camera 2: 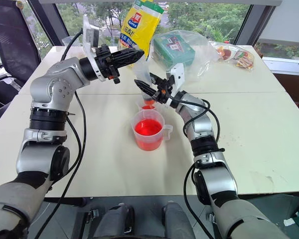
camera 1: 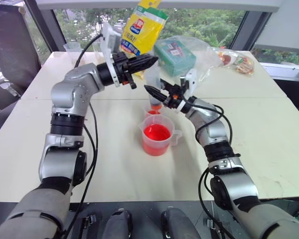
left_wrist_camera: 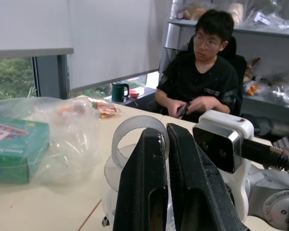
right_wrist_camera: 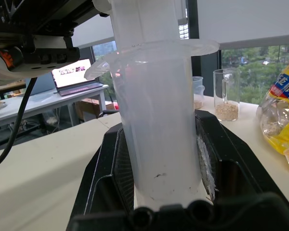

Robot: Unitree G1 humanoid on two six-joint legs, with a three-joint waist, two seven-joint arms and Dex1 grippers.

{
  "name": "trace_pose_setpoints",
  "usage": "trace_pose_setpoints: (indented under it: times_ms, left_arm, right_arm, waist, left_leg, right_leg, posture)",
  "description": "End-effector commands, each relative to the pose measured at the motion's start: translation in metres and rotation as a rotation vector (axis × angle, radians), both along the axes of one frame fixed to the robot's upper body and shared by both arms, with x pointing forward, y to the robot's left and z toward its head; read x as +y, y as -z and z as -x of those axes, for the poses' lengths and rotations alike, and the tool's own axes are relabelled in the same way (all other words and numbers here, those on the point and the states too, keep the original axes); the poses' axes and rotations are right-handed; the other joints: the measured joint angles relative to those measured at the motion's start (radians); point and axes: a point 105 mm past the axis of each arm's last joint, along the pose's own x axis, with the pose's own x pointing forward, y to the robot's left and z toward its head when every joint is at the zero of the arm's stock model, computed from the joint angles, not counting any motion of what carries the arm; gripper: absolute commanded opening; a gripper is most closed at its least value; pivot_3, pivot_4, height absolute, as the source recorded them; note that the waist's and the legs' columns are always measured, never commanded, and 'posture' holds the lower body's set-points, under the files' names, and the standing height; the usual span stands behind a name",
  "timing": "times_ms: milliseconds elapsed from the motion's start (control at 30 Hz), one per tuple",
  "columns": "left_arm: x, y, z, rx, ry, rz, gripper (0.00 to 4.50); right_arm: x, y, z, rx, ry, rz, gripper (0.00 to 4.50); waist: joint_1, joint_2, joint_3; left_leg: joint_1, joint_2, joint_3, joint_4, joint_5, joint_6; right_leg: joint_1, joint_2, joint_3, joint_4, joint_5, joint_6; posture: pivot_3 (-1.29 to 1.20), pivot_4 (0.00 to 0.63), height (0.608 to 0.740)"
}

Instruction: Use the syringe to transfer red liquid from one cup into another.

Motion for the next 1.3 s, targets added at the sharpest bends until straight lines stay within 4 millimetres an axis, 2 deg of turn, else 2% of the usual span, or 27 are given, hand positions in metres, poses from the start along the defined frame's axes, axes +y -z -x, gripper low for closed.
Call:
trace_pose_setpoints:
  times_ms: [33,500,800,967,1067,1200,1300]
  left_arm:
    - [-0.012,0.004,0.005,-0.015,0.044,-0.049,0.02]
    - [-0.018,0.023,0.010,0.029,0.070,-0.077,0.02]
    - [-0.021,0.029,0.011,0.052,0.081,-0.078,0.02]
    - [-0.020,0.025,0.012,0.054,0.082,-0.069,0.02]
    - [-0.012,0.014,0.014,0.044,0.070,-0.044,0.96]
    - [0.001,0.003,0.019,0.016,0.040,-0.035,2.95]
    - [0.019,-0.008,0.024,-0.010,-0.004,-0.027,4.44]
  right_arm:
    - [0.005,-0.045,0.011,-0.137,-0.030,-0.045,1.39]
    - [0.008,-0.068,0.024,-0.154,-0.067,-0.087,1.39]
    - [0.008,-0.073,0.027,-0.138,-0.079,-0.105,1.39]
    - [0.008,-0.069,0.026,-0.118,-0.079,-0.099,1.39]
    - [0.009,-0.058,0.023,-0.088,-0.076,-0.085,1.39]
    - [0.009,-0.049,0.021,-0.065,-0.076,-0.077,1.39]
    - [0.009,-0.045,0.021,-0.053,-0.077,-0.074,1.39]
  waist:
    - [0.000,0.000,0.000]
    - [0.001,0.000,0.000]
    - [0.001,0.000,0.000]
    - [0.001,0.000,0.000]
    - [0.001,0.000,0.000]
    - [-0.001,0.000,0.000]
    - [-0.002,0.000,0.000]
  left_leg:
    - [0.000,0.000,0.000,0.000,0.000,0.000]
    - [0.000,0.000,0.000,0.000,0.000,0.000]
    - [0.000,0.000,0.000,0.000,0.000,0.001]
    - [0.000,0.000,0.000,0.000,0.000,0.001]
    - [0.000,0.000,0.000,0.000,0.000,0.001]
    - [0.000,0.000,0.000,0.000,0.000,0.001]
    - [0.000,0.000,0.000,0.000,0.000,0.001]
  right_leg:
    - [0.000,0.000,0.000,0.000,0.000,0.000]
    - [0.000,0.000,0.000,0.000,0.000,0.000]
    - [0.000,0.000,0.000,0.000,0.000,0.000]
    - [0.000,0.000,0.000,0.000,0.000,0.000]
    - [0.000,0.000,0.000,0.000,0.000,0.000]
    - [0.000,0.000,0.000,0.000,0.000,0.000]
    - [0.000,0.000,0.000,0.000,0.000,0.000]
  posture:
    - [0.00,0.150,0.740]
    - [0.00,0.150,0.740]
    - [0.00,0.150,0.740]
    - [0.00,0.150,0.740]
    - [0.00,0.150,0.740]
    - [0.00,0.150,0.740]
    - [0.00,0.150,0.740]
